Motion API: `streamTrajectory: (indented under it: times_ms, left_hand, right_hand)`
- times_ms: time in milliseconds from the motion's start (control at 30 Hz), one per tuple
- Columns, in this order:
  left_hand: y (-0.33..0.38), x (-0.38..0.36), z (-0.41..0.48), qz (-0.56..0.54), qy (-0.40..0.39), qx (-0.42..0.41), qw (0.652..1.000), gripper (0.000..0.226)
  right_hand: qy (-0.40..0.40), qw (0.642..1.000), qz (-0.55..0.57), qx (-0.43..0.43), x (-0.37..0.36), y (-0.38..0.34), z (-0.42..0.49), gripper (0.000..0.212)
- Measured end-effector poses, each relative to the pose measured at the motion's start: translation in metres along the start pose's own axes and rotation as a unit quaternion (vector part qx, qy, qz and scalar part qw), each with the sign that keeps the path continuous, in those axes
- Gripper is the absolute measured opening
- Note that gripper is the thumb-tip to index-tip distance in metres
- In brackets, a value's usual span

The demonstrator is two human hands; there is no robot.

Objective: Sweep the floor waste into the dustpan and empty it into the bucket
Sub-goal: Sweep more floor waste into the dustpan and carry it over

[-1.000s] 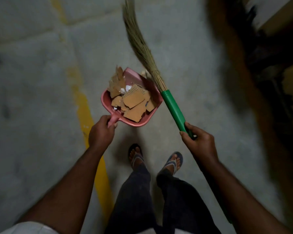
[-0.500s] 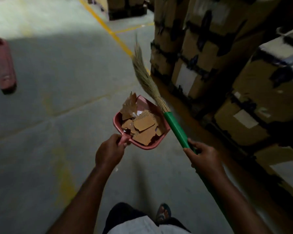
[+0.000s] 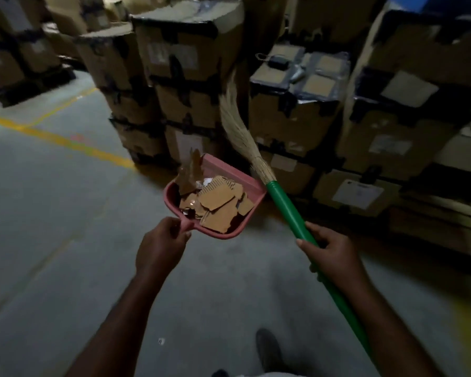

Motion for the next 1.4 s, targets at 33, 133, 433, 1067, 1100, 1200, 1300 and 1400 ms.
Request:
streamTrajectory:
  times_ms: [33, 133, 433, 1067, 1100, 1200, 1300, 1400]
  left_hand:
    - [0.006, -0.004, -0.001, -0.003, -0.019, -0.016, 1.000, 0.034]
    - [0.023, -0.023, -0.007, -0.012, -0.070, -0.065, 0.995, 0.037]
    - [0.122, -0.108, -0.047, -0.009, -0.222, -0.187, 0.957, 0.035]
    - [0.389, -0.367, -0.299, -0.009, -0.427, -0.350, 0.834, 0.032]
    - [0.402, -0.381, -0.314, -0.006, -0.436, -0.356, 0.827, 0.030]
    - [0.434, -0.417, -0.349, 0.006, -0.453, -0.372, 0.810, 0.029]
    - [0.466, -0.452, -0.375, 0.011, -0.465, -0.387, 0.796, 0.029]
    - [0.503, -0.493, -0.395, 0.018, -0.483, -0.405, 0.776, 0.027]
  right_hand:
    - [0.017, 1.000, 0.007, -0.010, 0.006, 0.007, -0.010, 0.050]
    - [0.078, 0.996, 0.022, -0.037, 0.028, 0.033, -0.044, 0.049]
    - [0.239, 0.955, 0.062, -0.167, 0.104, 0.124, -0.154, 0.048]
    - [0.467, 0.815, 0.160, -0.304, 0.304, 0.341, -0.308, 0.044]
    - [0.473, 0.808, 0.163, -0.310, 0.315, 0.350, -0.313, 0.044]
    - [0.490, 0.787, 0.187, -0.325, 0.341, 0.374, -0.320, 0.043]
    - [0.508, 0.769, 0.193, -0.337, 0.364, 0.399, -0.319, 0.043]
    - [0.519, 0.758, 0.183, -0.350, 0.394, 0.426, -0.311, 0.044]
Point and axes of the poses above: each hand's wrist, its own z-axis towards the middle knuckle, its own x-axis out of the back of the hand, y = z × x, the point moved 1 cm from there along z, towards the middle knuckle, and after that the axes turned 6 degrees about -z, right-handed, at the moved point
